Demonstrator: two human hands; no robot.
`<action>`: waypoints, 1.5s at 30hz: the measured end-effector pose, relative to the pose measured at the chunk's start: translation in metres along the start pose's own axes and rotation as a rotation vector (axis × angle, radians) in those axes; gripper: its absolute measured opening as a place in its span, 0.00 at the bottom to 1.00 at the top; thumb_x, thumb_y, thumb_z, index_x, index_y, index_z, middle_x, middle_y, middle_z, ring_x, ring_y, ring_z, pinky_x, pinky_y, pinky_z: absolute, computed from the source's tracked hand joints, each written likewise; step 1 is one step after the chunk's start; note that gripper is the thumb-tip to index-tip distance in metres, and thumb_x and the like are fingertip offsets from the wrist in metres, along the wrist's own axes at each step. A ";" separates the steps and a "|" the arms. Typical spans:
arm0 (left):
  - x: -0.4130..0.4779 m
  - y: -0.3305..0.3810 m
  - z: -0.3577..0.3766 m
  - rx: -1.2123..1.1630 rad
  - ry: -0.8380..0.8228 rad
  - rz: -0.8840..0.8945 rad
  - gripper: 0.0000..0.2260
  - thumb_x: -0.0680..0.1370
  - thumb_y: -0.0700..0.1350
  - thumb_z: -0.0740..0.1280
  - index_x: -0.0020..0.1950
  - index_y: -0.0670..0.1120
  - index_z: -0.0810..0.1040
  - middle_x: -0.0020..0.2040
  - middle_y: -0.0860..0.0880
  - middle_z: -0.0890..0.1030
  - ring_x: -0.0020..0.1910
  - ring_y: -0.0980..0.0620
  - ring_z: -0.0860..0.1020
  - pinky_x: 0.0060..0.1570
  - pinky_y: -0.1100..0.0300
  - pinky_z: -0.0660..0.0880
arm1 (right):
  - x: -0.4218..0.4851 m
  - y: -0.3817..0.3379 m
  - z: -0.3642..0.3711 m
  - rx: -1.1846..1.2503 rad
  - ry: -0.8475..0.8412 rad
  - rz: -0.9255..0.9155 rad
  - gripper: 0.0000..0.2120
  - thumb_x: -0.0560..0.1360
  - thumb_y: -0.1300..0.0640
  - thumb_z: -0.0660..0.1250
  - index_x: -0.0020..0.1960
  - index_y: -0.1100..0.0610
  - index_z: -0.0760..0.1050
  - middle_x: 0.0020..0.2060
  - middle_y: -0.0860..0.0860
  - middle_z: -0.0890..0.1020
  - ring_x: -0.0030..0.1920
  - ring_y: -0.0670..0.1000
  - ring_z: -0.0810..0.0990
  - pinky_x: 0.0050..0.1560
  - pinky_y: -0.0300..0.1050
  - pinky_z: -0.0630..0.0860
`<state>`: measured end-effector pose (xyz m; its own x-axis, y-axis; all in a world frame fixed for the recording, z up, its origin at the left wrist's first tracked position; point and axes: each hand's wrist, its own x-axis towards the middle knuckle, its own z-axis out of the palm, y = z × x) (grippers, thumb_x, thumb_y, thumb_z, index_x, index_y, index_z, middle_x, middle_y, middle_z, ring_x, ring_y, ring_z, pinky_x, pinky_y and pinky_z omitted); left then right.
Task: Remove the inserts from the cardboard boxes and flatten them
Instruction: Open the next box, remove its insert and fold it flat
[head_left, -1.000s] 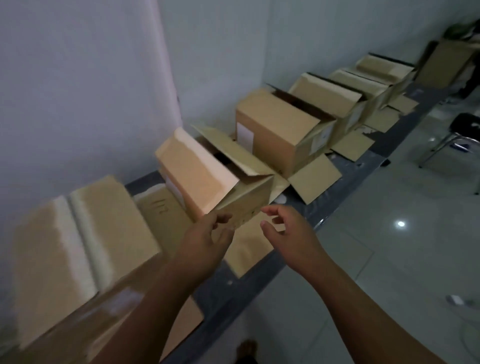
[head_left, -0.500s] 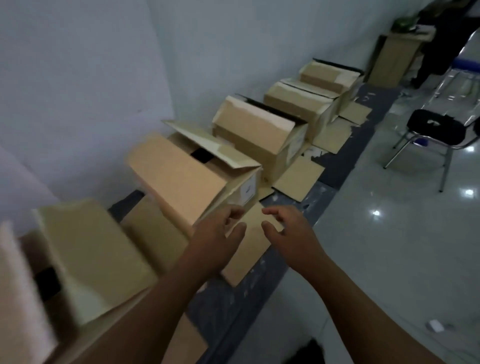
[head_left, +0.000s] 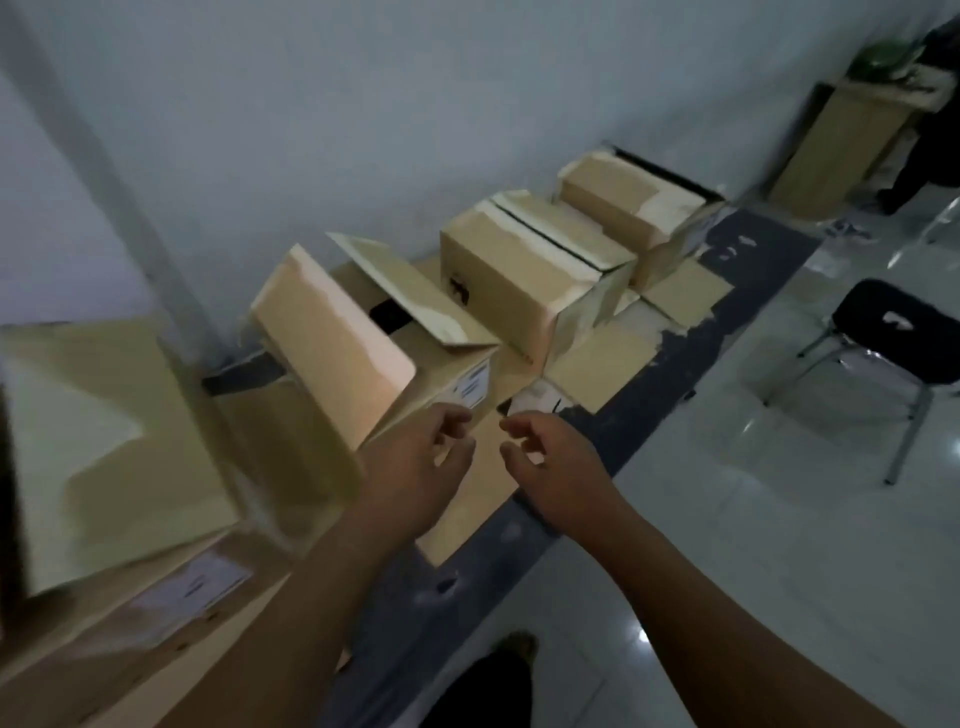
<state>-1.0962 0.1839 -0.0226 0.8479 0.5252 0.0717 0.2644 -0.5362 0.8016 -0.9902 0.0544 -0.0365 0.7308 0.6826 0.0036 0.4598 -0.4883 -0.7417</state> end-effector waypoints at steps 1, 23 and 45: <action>0.019 0.008 0.012 0.000 0.010 -0.014 0.09 0.78 0.47 0.65 0.59 0.54 0.74 0.47 0.62 0.75 0.51 0.59 0.76 0.48 0.69 0.71 | 0.020 0.013 -0.013 -0.011 -0.006 -0.008 0.13 0.77 0.54 0.65 0.61 0.53 0.75 0.55 0.48 0.78 0.49 0.44 0.76 0.50 0.35 0.71; 0.432 0.180 0.303 0.094 0.154 -0.085 0.12 0.79 0.46 0.63 0.63 0.47 0.75 0.61 0.50 0.76 0.57 0.56 0.72 0.53 0.66 0.65 | 0.385 0.295 -0.339 -0.031 -0.091 -0.149 0.14 0.78 0.54 0.63 0.63 0.53 0.74 0.52 0.44 0.76 0.51 0.43 0.75 0.50 0.35 0.71; 0.671 0.172 0.369 0.535 -0.051 -0.320 0.21 0.83 0.46 0.52 0.72 0.67 0.61 0.79 0.49 0.42 0.77 0.39 0.41 0.74 0.39 0.45 | 0.642 0.354 -0.390 -0.463 -0.461 -0.433 0.12 0.77 0.43 0.59 0.58 0.40 0.77 0.73 0.49 0.60 0.72 0.56 0.54 0.69 0.56 0.59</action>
<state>-0.3121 0.2006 -0.0558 0.7061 0.6895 -0.1612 0.6910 -0.6213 0.3694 -0.1613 0.1081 -0.0358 0.2019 0.9713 -0.1256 0.8935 -0.2352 -0.3826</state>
